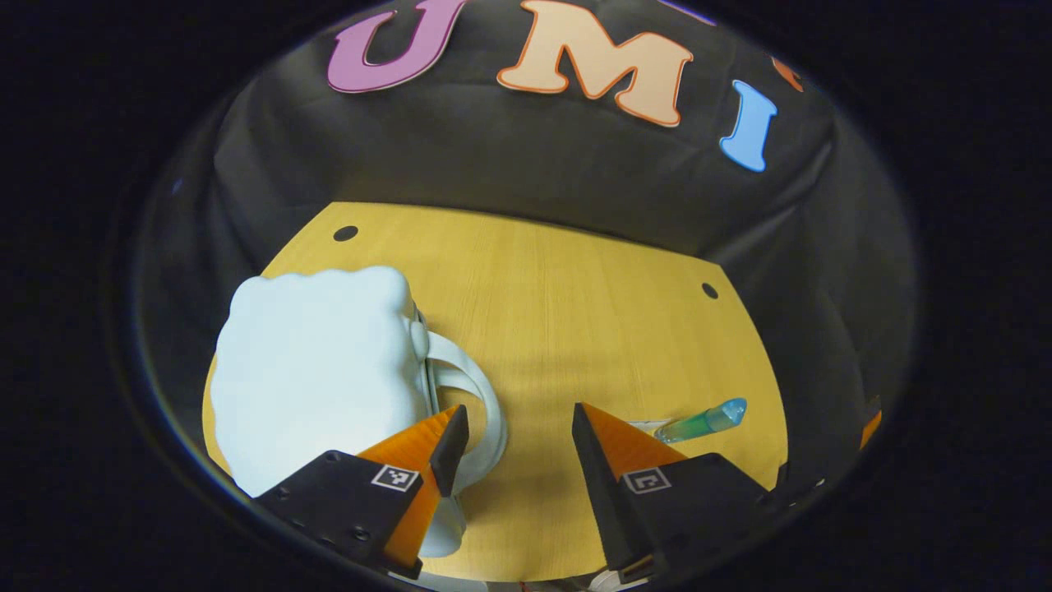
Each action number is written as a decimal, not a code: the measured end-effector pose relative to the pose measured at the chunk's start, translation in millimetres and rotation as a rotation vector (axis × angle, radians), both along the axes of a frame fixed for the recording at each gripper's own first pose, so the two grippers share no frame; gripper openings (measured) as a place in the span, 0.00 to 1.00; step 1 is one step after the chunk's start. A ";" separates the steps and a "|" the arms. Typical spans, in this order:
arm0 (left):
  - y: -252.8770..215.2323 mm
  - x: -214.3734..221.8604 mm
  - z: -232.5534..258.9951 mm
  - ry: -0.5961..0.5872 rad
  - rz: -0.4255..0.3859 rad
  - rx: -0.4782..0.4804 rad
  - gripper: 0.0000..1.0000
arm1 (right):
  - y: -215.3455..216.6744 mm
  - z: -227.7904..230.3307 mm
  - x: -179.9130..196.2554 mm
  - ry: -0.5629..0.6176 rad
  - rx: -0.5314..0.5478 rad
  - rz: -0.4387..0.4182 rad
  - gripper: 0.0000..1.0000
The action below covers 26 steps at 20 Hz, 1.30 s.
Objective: First open the suitcase, pack the skin care products into it, and then close the suitcase.
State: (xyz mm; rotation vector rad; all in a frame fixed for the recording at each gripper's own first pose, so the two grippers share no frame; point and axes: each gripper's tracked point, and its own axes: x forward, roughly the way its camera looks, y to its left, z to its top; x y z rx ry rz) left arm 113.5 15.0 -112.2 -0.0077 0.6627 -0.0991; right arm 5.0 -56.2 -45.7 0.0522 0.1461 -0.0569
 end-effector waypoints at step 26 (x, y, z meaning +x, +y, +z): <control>24.9 28.1 -100.3 0.462 0.108 0.073 0.09 | -55.9 -22.2 -22.9 0.069 0.005 -0.138 0.98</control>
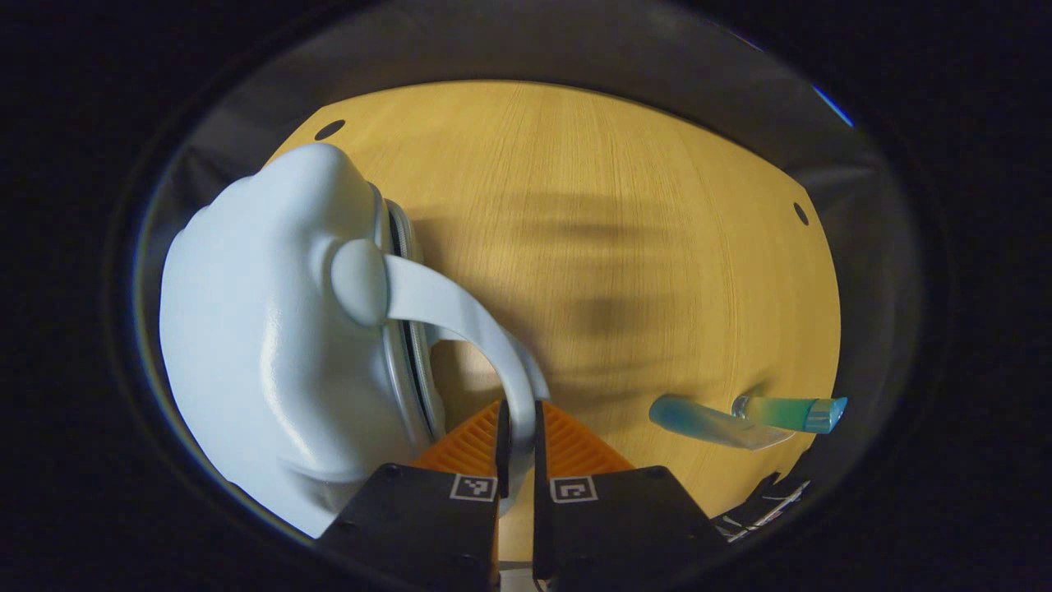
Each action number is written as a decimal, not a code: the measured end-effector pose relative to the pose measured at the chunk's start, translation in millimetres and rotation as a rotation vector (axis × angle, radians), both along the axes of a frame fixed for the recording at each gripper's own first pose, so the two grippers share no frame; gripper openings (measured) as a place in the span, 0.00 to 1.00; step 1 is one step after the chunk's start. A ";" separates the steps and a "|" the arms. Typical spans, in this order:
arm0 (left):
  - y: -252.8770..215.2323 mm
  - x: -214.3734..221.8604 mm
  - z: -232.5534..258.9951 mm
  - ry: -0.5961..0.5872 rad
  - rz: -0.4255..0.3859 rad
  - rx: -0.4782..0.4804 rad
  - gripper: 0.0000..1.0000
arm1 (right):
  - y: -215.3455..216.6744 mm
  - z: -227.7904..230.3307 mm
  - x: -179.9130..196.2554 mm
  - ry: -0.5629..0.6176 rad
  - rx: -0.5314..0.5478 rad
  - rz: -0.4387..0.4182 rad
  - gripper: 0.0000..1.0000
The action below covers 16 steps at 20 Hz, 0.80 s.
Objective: First open the suitcase, pack the skin care products into it, and then close the suitcase.
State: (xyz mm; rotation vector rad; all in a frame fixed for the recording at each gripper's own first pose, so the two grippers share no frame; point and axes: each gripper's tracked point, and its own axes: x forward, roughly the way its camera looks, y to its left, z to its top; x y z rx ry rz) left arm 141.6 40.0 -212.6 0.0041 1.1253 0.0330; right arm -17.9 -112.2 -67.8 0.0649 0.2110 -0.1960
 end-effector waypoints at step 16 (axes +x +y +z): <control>-15.3 -10.1 70.7 -0.127 -0.084 -0.077 0.03 | 13.3 -8.2 2.3 0.020 -0.017 0.056 0.98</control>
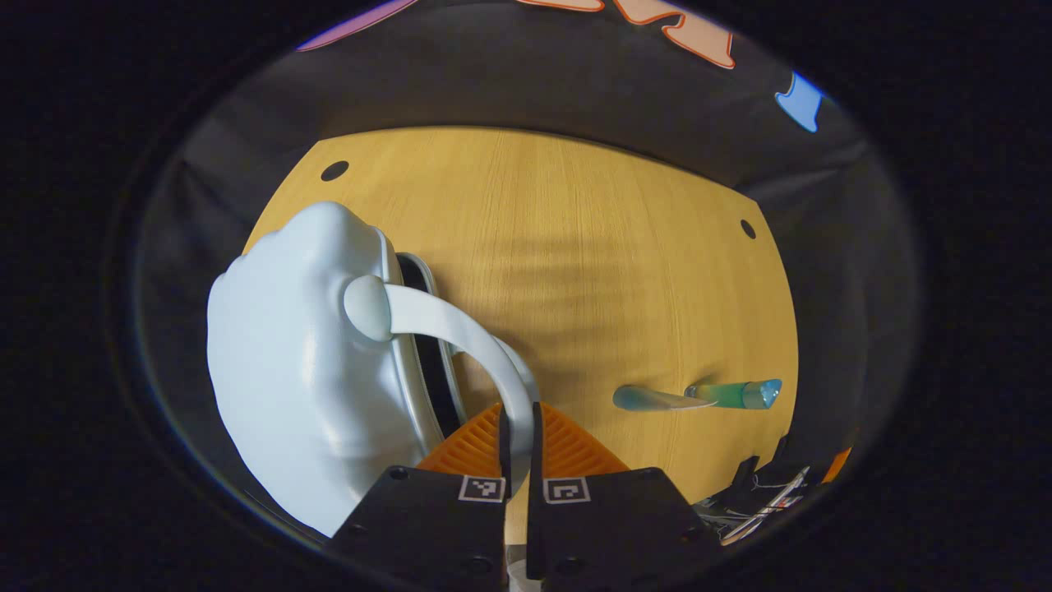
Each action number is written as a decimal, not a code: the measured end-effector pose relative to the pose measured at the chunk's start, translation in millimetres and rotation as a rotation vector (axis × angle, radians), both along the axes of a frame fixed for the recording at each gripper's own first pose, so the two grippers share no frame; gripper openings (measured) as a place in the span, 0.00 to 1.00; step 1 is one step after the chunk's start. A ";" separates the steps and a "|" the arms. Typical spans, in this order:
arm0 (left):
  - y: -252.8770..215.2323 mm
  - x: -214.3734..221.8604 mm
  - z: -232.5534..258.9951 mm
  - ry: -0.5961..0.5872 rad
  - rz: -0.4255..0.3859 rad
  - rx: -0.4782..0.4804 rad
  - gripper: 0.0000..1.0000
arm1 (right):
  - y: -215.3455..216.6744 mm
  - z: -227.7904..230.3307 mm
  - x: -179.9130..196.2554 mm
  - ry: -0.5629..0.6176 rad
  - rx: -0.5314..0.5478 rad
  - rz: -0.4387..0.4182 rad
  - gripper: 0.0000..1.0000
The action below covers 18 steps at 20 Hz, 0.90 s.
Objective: First open the suitcase, pack the skin care products into it, and then close the suitcase.
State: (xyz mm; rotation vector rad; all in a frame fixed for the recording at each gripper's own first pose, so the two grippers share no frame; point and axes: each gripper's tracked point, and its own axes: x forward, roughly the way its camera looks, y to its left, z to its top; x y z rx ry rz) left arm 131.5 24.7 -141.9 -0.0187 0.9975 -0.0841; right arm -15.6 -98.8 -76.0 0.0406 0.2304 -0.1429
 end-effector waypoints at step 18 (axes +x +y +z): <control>60.6 -22.7 81.0 -0.281 0.177 -0.095 0.03 | 71.5 -5.0 -2.2 -0.005 0.012 0.178 0.98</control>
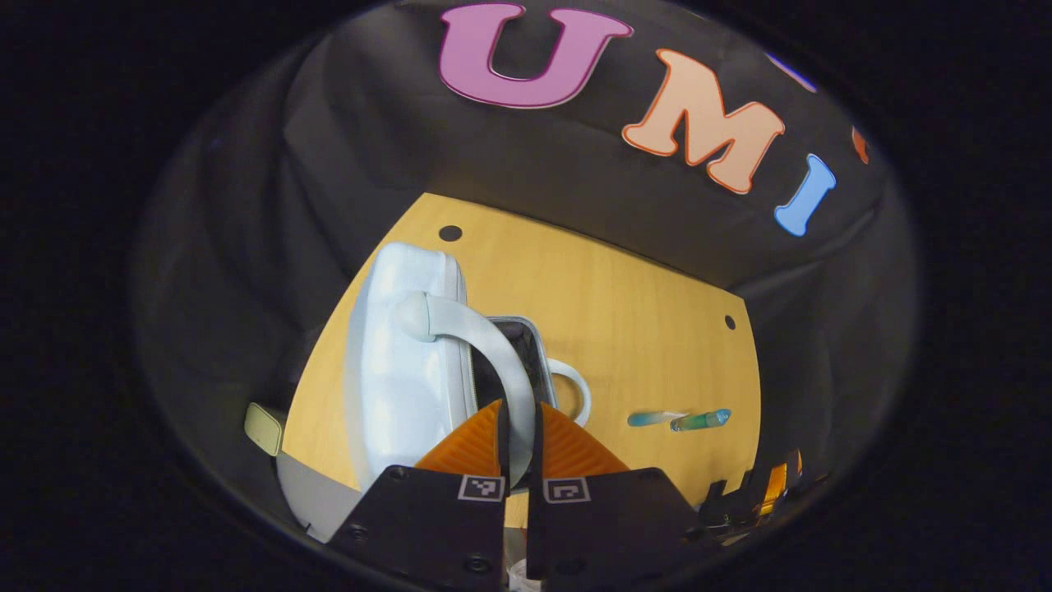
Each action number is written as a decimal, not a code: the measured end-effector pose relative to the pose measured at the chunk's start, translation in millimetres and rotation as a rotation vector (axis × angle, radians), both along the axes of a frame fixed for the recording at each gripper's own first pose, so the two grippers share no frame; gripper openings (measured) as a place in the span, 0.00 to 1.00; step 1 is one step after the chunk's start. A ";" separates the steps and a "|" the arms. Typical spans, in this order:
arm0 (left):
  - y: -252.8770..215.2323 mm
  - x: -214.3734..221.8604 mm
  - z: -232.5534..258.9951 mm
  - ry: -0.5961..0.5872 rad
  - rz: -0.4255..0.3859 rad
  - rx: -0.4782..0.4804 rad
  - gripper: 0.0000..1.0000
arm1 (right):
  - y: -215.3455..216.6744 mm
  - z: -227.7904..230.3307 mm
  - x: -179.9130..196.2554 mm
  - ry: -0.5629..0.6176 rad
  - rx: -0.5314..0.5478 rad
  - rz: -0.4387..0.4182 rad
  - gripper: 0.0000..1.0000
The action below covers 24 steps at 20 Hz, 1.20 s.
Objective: First open the suitcase, pack the skin care products into it, and then close the suitcase.
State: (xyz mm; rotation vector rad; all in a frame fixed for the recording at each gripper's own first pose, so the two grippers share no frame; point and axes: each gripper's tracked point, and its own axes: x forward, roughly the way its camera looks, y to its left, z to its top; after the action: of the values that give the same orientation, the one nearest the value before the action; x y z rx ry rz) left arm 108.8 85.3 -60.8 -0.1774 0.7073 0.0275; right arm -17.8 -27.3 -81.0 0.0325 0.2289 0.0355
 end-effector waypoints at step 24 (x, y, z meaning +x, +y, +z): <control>300.2 -139.6 -75.0 0.037 0.438 -0.021 0.01 | 103.7 -20.0 -6.7 0.046 -0.053 0.059 0.98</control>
State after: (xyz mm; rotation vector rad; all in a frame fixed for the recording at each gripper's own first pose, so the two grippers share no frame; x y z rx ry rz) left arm -30.8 385.6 -135.8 -0.3504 0.6944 0.4428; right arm -24.5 76.4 -101.0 -0.0261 0.2767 0.0877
